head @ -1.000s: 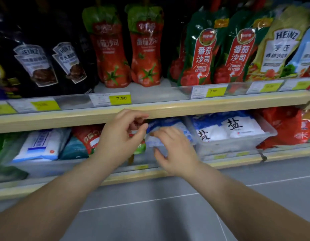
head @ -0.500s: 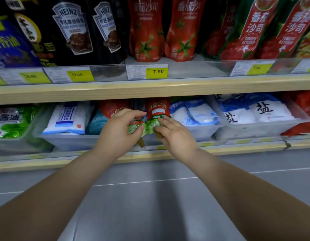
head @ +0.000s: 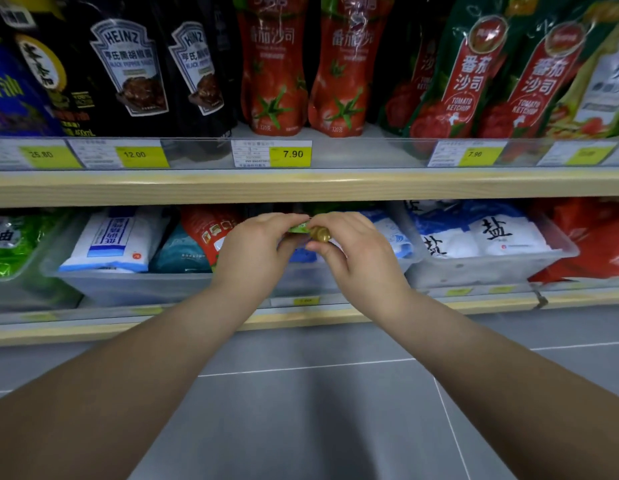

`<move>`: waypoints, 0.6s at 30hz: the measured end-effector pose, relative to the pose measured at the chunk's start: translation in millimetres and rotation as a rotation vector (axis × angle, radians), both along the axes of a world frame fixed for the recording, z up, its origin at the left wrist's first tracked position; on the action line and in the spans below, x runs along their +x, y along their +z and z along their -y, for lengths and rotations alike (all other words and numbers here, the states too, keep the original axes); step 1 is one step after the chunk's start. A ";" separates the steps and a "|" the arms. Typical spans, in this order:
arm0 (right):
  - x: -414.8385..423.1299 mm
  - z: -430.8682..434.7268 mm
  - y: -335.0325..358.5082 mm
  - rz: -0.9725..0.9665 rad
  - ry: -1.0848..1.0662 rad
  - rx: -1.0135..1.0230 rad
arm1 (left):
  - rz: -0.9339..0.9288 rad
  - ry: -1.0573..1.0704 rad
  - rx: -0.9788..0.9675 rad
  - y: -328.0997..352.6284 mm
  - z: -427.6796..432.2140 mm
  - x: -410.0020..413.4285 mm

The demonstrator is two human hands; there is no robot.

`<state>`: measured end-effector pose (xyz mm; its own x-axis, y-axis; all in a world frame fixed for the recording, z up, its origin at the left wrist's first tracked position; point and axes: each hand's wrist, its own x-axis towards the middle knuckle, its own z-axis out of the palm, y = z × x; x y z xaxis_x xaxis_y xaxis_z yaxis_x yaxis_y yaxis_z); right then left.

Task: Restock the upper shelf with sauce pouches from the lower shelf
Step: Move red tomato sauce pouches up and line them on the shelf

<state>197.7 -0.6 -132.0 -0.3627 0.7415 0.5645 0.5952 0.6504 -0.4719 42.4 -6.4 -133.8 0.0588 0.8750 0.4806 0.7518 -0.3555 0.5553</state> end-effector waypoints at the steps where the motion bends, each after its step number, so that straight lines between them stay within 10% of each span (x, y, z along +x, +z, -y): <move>1: 0.9 -1.0 2.0 -0.050 -0.018 -0.006 | -0.014 0.015 0.015 4.5 -1.1 3.7; 18: 14.0 5.7 29.7 -0.201 -0.253 0.016 | 0.380 -0.015 0.266 103.5 -12.6 43.5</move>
